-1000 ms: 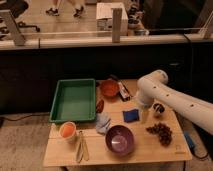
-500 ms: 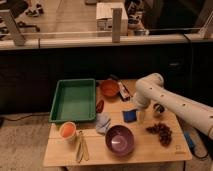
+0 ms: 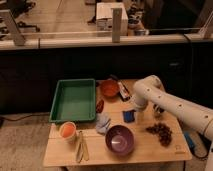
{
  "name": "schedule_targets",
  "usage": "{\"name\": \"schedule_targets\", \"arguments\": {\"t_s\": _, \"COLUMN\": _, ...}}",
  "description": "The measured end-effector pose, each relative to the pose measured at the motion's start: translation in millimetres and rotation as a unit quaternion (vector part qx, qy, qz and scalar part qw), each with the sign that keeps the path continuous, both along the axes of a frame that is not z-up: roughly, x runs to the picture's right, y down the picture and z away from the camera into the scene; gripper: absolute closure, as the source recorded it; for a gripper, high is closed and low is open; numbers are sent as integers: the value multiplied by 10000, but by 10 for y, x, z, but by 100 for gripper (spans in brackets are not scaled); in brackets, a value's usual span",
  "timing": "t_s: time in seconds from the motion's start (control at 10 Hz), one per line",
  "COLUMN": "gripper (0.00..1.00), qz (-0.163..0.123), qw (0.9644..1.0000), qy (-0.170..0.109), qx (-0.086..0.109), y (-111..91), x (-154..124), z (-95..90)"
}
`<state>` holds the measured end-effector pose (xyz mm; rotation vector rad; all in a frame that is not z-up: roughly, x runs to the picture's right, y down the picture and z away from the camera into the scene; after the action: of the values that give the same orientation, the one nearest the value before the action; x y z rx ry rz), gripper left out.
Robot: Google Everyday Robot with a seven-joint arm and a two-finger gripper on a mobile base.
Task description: Wipe tray with sponge
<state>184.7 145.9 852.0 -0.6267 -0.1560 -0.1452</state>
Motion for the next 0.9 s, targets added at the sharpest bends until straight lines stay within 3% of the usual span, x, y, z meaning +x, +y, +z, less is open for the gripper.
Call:
{"name": "schedule_targets", "arguments": {"t_s": 0.7, "gripper": 20, "qz": 44, "qw": 9999, "qy": -125, "qx": -103, "y": 76, "x": -52, "z": 88}}
{"name": "schedule_targets", "arguments": {"t_s": 0.9, "gripper": 26, "qz": 67, "qw": 9998, "qy": -160, "qx": -115, "y": 87, "x": -69, "z": 109}}
